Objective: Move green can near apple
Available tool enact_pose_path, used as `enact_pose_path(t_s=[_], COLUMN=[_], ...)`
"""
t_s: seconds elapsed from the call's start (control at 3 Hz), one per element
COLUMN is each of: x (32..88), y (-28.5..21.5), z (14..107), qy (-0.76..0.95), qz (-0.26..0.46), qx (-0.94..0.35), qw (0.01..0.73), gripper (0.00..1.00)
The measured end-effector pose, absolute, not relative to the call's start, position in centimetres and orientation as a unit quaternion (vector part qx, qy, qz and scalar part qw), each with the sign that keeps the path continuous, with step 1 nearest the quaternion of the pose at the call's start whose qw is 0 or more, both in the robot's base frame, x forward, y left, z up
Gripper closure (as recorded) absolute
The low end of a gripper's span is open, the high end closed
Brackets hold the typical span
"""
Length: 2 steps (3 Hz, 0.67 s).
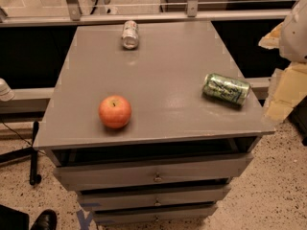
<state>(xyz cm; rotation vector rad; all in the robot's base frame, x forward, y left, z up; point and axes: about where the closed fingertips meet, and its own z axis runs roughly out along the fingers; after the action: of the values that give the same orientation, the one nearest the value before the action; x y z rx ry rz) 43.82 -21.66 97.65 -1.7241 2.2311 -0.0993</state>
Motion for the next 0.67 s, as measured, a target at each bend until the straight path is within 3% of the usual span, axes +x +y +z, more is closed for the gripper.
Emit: enact_pose_path(t_s=[0.67], x=[45.8], y=[-20.9], z=[95.9], qy=[0.774], qz=[-0.032], qx=[-0.603], qw=[0.191], gripper=[0.00])
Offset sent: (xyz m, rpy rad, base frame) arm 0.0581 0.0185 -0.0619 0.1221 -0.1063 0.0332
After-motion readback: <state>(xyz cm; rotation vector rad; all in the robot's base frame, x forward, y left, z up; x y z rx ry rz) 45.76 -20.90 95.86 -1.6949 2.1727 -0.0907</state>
